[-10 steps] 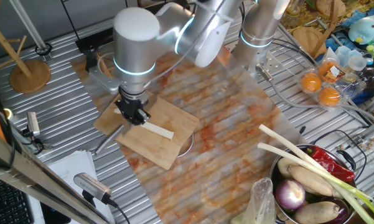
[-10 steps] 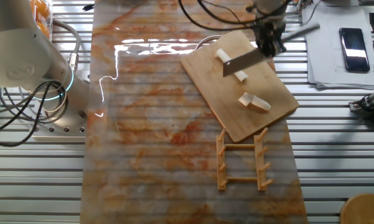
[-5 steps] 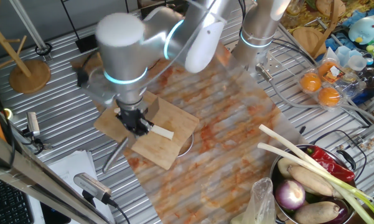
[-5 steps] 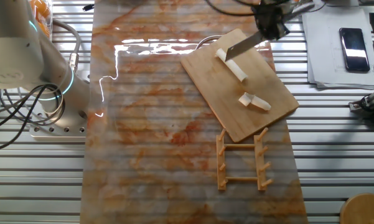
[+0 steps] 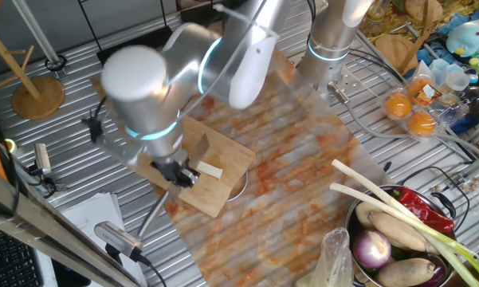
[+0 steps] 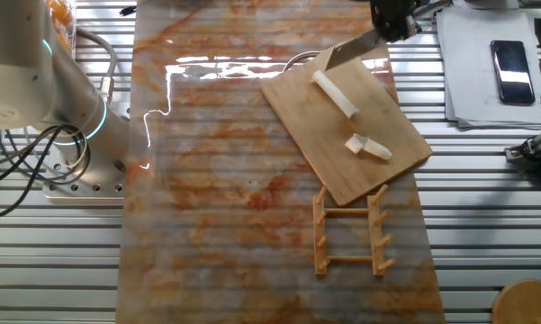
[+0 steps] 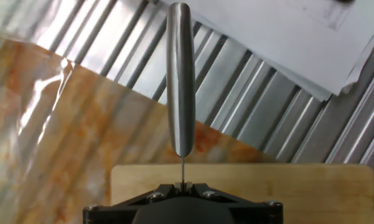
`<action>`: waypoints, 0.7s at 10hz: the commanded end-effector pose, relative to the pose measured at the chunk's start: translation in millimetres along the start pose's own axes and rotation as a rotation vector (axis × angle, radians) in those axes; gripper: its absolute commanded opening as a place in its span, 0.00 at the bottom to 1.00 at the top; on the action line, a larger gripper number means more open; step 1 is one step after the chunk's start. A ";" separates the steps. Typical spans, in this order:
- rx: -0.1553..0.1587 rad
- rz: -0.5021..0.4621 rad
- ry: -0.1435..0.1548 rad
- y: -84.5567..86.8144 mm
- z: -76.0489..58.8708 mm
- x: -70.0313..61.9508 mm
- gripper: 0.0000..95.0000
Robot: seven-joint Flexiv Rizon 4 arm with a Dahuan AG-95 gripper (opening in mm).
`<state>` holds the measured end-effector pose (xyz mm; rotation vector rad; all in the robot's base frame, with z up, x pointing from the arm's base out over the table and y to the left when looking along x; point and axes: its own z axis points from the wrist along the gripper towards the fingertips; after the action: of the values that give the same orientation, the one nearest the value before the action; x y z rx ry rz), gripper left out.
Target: Chop the scallions
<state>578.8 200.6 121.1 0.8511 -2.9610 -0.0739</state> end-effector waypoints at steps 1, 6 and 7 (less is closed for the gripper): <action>-0.010 -0.105 -0.009 5.8 1.0 3.7 0.00; 0.005 -0.099 0.008 2.3 3.7 7.5 0.00; 0.022 -0.088 0.003 1.4 5.0 6.9 0.00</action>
<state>571.3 198.1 117.0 1.0469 -2.9047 -0.0733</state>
